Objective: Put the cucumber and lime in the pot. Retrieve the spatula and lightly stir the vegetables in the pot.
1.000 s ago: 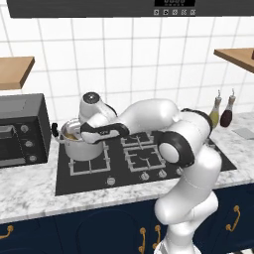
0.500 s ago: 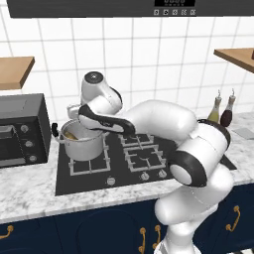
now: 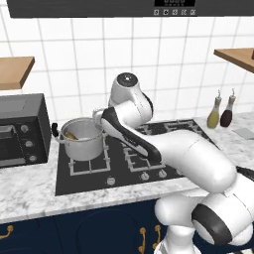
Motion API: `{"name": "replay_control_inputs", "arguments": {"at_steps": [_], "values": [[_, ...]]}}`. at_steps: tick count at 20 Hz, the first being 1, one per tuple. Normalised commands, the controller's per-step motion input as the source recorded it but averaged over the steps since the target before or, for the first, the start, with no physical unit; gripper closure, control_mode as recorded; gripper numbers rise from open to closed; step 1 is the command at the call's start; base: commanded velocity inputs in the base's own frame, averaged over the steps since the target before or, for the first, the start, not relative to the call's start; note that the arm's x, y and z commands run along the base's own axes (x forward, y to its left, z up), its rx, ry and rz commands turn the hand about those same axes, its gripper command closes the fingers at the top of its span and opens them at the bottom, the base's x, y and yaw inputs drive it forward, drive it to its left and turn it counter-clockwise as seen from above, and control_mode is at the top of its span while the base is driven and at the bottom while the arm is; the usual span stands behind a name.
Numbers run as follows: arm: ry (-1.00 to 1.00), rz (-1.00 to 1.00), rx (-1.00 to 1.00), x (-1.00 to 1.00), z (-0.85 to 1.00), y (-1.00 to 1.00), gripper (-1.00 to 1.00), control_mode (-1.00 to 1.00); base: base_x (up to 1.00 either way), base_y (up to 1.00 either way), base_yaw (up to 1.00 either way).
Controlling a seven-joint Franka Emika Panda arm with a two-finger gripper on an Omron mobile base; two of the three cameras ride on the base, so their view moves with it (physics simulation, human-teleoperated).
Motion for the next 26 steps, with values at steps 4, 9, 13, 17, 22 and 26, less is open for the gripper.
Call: {"name": "replay_control_inputs", "arguments": {"at_steps": [4, 9, 13, 17, 22, 26], "values": [[-0.02, 0.0, 0.01, -0.87, 0.08, -0.9, -1.0, -1.0, 0.0, 0.0, 0.0], [0.08, -0.05, 0.01, -0.28, -0.01, -0.35, -1.0, -1.0, 0.0, 0.0, 0.0], [0.08, 0.0, 0.0, 0.02, 0.0, 0.0, -1.0, -1.0, 0.0, 0.0, 0.0], [0.01, -0.02, 0.0, -0.02, -0.01, -0.03, -1.0, 1.0, -0.11, -0.2, -0.07], [0.0, 0.0, 0.0, 0.0, 0.0, 0.0, -1.0, 1.0, -0.2, -0.9, -0.16], [0.0, 0.0, 0.0, 0.0, 0.0, 0.0, -1.0, 1.0, -0.21, -0.97, -0.1]]}}
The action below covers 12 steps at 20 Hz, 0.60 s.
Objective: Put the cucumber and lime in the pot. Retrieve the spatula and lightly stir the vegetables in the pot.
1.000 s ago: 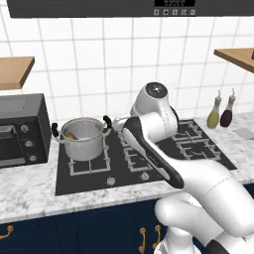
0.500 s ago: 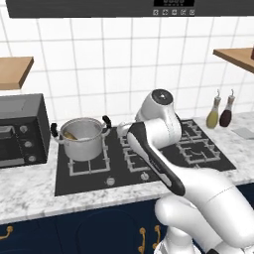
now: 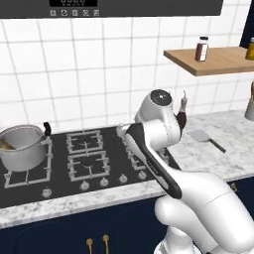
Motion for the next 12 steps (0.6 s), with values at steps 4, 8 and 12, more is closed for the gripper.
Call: {"name": "replay_control_inputs", "arguments": {"at_steps": [4, 8, 12], "values": [[0.0, 0.0, 0.0, 0.0, 0.0, 0.0, -1.0, 1.0, 0.0, -0.81, -0.03], [0.0, 0.0, 0.0, 0.0, 0.0, 0.0, -1.0, 1.0, 0.0, -0.76, -0.02], [0.07, -0.05, 0.0, 0.0, -0.18, -0.42, -1.0, -1.0, 0.0, -0.29, -0.01]]}}
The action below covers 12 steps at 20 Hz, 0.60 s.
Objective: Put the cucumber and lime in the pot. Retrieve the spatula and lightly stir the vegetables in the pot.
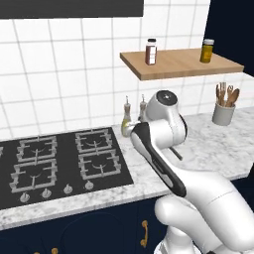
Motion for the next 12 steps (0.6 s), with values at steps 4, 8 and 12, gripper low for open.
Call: {"name": "replay_control_inputs", "arguments": {"at_steps": [4, 8, 12], "values": [[0.23, -0.31, -0.06, 0.0, -0.5, -1.0, -1.0, -1.0, 0.0, 0.0, 0.0], [0.23, -0.4, -0.07, 0.0, -0.5, -1.0, -1.0, -1.0, 0.0, 0.0, 0.0], [0.26, -0.33, -0.05, 0.12, -0.39, -1.0, -1.0, -1.0, 0.0, 0.0, 0.0]]}}
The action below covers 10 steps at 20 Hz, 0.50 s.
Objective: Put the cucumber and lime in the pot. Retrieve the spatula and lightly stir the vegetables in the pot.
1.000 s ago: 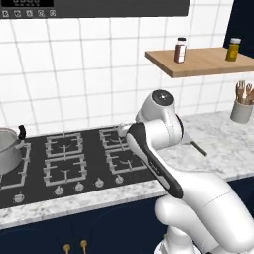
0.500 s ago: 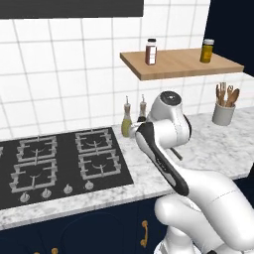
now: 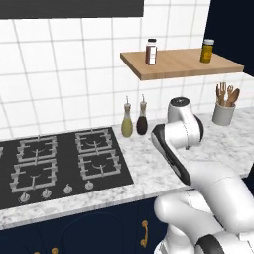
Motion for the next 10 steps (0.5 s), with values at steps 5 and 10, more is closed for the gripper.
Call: {"name": "replay_control_inputs", "arguments": {"at_steps": [5, 10], "values": [[0.15, -0.09, 0.0, 0.3, -0.59, -0.94, -1.0, -1.0, 0.0, 0.0, 0.0], [0.02, 0.06, 0.02, 0.32, -0.42, -0.36, -1.0, -1.0, 0.0, 0.0, 0.0]]}}
